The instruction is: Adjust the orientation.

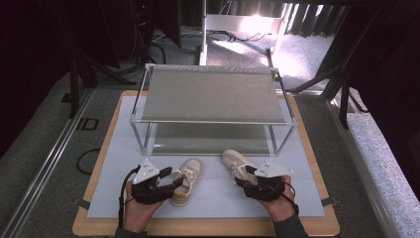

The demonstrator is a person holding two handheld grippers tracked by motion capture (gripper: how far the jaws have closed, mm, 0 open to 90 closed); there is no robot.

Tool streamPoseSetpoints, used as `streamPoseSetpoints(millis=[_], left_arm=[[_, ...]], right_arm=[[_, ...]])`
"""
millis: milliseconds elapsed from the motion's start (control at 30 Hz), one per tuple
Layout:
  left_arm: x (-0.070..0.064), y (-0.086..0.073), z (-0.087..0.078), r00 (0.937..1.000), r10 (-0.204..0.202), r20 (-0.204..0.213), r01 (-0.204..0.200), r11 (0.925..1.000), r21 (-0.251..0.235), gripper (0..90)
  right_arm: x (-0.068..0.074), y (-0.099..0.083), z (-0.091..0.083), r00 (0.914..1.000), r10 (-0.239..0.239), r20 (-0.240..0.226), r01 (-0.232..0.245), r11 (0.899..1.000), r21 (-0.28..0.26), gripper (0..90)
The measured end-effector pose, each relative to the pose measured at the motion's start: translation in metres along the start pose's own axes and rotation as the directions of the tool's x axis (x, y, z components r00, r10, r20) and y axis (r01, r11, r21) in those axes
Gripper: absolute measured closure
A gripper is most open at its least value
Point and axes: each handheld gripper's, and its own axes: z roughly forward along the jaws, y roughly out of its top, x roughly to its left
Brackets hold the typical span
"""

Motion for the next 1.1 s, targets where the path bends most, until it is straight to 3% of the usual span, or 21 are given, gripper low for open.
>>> streamPoseSetpoints(millis=[200, 300, 467, 533, 733, 833, 1100], left_arm=[[-0.006, -0.005, 0.001, 0.999, 0.018, 0.041, -0.019, 0.9997, 0.015, 28.2], [-0.006, -0.008, -0.001, 0.9985, 0.037, 0.04, -0.038, 0.999, 0.021, 25.3], [-0.004, -0.016, -0.001, 0.9985, 0.032, 0.044, -0.034, 0.9982, 0.049, 18.6], [-0.004, -0.019, 0.0, 0.9988, 0.038, 0.031, -0.04, 0.9976, 0.056, 17.5], [-0.007, -0.022, 0.004, 0.9966, 0.068, 0.047, -0.072, 0.9932, 0.091, 16.2], [-0.009, -0.027, 0.009, 0.9952, 0.08, 0.057, -0.087, 0.9874, 0.132, 16.2], [-0.01, -0.033, 0.017, 0.9949, 0.076, 0.065, -0.086, 0.9827, 0.164, 19.8]], right_arm=[[-0.001, 0.0, 0.001, 0.9999, -0.01, -0.004, 0.01, 1.0, 0.004, 44.1], [-0.001, -0.002, 0.001, 0.9996, -0.003, -0.028, 0.003, 1.0, 0.007, 44.1], [-0.002, -0.002, 0.001, 0.9995, -0.004, -0.032, 0.004, 1.0, 0.005, 44.1], [-0.002, -0.002, 0.001, 0.9994, -0.006, -0.034, 0.006, 1.0, 0.006, 43.3], [-0.003, -0.002, 0.001, 0.9993, -0.009, -0.037, 0.009, 1.0, 0.006, 42.8], [-0.003, -0.003, 0.001, 0.9995, -0.019, -0.024, 0.02, 1.0, 0.021, 41.3], [-0.007, -0.006, -0.003, 0.9996, -0.022, -0.017, 0.023, 0.999, 0.024, 41.0]])
